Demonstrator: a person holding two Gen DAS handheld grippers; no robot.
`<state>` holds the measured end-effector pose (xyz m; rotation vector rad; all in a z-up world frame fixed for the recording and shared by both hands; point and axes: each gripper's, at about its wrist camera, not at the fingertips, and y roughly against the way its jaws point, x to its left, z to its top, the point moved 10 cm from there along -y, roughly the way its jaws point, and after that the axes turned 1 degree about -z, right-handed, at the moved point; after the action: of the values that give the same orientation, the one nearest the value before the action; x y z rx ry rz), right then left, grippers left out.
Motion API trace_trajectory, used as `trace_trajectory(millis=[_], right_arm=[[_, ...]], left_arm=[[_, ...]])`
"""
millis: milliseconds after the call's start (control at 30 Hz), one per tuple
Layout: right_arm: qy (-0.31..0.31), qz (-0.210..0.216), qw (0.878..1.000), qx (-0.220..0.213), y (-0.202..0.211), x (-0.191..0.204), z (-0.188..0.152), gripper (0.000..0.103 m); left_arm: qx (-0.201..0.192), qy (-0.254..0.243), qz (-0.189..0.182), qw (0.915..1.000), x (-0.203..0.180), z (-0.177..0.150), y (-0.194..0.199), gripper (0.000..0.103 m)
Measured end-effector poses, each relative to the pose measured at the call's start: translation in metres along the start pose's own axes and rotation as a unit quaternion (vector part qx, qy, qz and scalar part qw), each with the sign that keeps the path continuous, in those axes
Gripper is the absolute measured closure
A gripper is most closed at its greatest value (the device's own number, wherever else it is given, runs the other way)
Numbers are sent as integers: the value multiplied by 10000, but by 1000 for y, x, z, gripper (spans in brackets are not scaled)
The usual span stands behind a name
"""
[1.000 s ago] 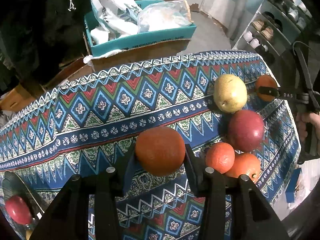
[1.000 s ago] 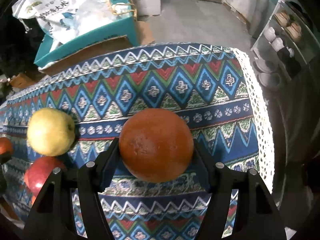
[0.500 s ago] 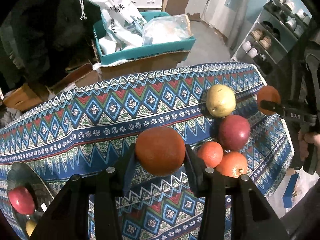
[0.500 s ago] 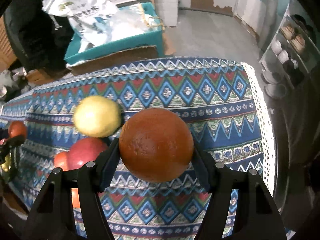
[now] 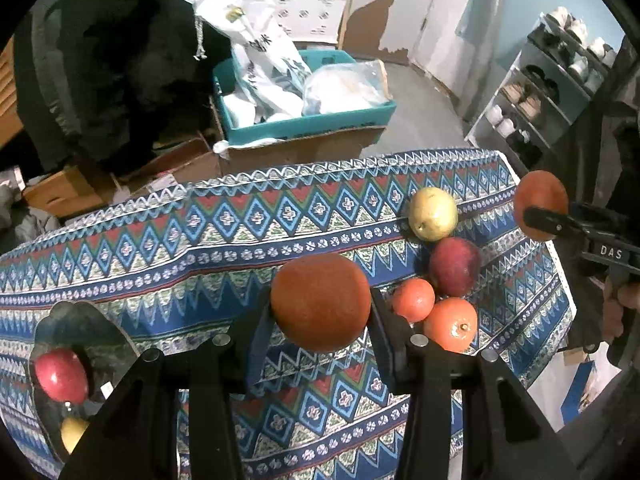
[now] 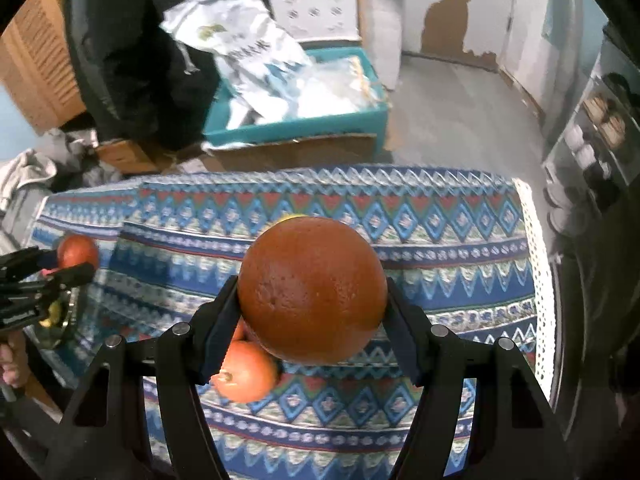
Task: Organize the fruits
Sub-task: 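Lift the tangerine with the left tool while the right tool lifts the orange toward the bowl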
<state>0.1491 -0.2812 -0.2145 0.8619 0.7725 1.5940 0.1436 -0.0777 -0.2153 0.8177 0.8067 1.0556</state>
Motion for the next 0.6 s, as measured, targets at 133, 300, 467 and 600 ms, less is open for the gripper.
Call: trace_trajectory(millis=[133,300,467,600], right_arm=[[120,162,9997,-105,11,24,5,35],[332,369,9984,-268,26,58,12,35],[506,565,9964,-368,37,89,18,35],[653,691,9946,-411,42,112,21,35]], left_arm=[[-63,113,-14,9999,8,-4,15,57],[-152,279,-66,9995,20,-9,37,57],[-279,443,-86,9986,32,-10,59,57],[-389,516,-18,9979,43,-11,75,57]])
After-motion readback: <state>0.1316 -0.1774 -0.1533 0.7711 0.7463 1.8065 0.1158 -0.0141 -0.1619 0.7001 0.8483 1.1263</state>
